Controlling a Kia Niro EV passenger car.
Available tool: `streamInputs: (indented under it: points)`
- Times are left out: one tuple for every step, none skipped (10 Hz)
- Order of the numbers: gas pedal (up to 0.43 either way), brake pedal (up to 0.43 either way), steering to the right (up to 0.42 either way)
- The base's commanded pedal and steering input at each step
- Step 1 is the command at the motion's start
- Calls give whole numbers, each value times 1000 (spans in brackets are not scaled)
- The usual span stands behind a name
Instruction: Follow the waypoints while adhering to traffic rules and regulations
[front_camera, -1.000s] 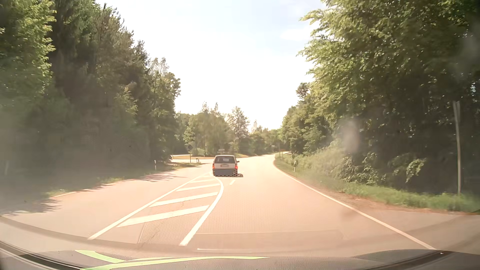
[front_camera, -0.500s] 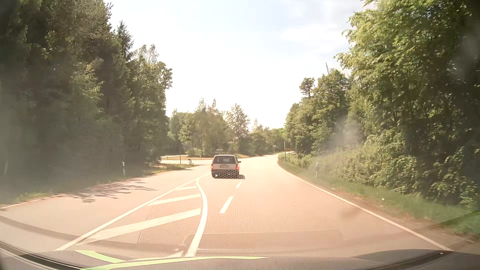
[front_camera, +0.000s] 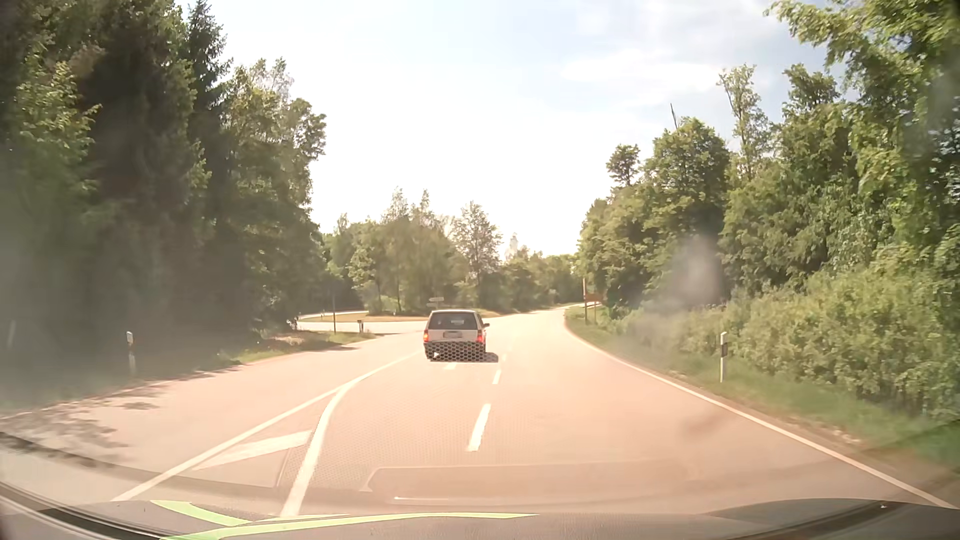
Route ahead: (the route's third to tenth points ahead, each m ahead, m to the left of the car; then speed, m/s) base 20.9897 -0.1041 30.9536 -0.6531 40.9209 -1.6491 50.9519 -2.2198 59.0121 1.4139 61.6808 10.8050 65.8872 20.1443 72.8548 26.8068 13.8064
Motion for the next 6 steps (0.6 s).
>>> streamInputs:
  points:
    - [0,232,-2]
    - [0,238,-2]
    - [0,238,-1]
    - [0,238,-1]
    - [0,238,0]
    - [0,238,0]
